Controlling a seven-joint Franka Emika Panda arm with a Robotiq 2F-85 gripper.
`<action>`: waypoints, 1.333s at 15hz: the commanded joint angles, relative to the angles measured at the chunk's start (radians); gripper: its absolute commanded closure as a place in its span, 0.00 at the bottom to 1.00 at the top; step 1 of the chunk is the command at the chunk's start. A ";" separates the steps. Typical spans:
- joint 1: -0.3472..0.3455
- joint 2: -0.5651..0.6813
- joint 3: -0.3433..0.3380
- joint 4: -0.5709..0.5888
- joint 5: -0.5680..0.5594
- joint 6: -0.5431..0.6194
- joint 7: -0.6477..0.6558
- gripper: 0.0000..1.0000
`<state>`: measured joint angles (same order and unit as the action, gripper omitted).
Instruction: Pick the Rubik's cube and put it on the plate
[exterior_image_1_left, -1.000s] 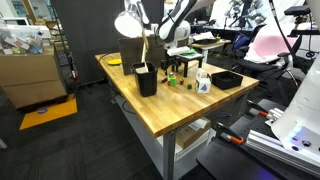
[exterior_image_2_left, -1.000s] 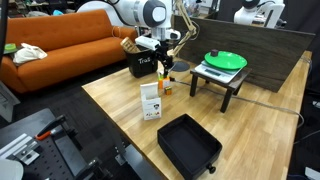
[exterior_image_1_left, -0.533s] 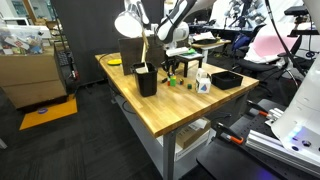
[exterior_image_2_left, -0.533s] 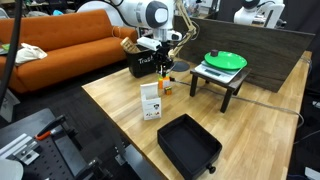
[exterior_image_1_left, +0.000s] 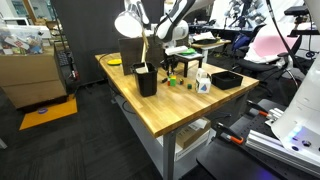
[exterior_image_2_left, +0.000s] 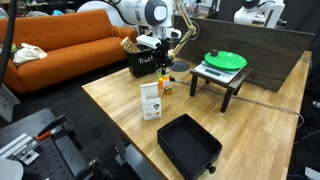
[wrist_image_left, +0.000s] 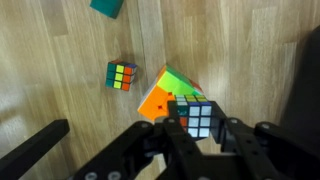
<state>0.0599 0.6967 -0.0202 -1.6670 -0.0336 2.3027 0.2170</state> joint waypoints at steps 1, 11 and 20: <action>0.021 -0.095 -0.017 -0.094 -0.022 0.058 -0.001 0.92; 0.024 -0.392 -0.091 -0.359 -0.092 0.218 0.146 0.92; -0.017 -0.582 -0.160 -0.491 -0.181 0.230 0.410 0.92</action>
<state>0.0648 0.1666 -0.1790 -2.1083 -0.1900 2.5093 0.5465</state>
